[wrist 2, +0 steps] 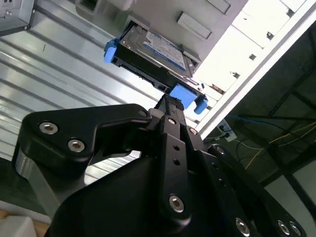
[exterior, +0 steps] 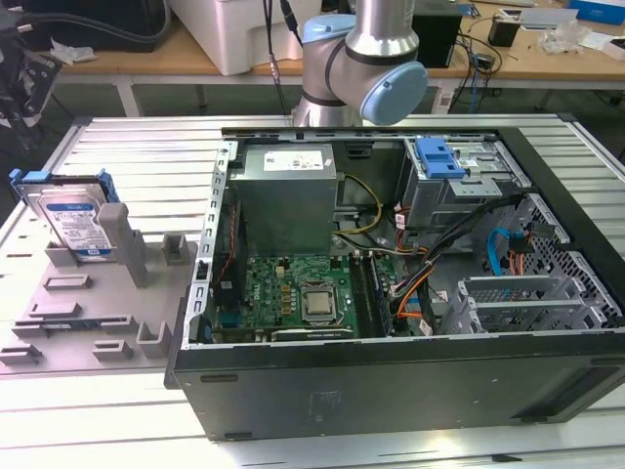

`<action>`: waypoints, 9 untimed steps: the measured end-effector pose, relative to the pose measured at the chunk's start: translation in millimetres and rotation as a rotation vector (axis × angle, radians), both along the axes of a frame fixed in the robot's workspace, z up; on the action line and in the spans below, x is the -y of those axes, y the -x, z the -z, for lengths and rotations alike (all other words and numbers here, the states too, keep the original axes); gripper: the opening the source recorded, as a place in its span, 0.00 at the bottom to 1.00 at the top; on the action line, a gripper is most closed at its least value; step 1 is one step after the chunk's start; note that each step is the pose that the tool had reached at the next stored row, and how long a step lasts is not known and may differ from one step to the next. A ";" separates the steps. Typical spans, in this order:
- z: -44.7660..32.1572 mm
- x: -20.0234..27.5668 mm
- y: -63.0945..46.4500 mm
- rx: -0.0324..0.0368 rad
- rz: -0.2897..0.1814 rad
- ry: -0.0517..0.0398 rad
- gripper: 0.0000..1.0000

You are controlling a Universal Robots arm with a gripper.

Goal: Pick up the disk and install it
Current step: 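Pick up the disk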

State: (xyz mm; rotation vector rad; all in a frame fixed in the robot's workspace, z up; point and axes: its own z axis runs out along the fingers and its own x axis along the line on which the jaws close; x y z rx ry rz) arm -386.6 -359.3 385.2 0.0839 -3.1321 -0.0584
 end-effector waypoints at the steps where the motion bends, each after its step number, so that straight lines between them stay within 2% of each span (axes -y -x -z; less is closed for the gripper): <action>1: 0.0 0.0 0.0 -0.0004 -0.021 -0.0002 0.11; 9: 0.2 0.0 0.0 -0.0006 -0.171 -0.0023 0.11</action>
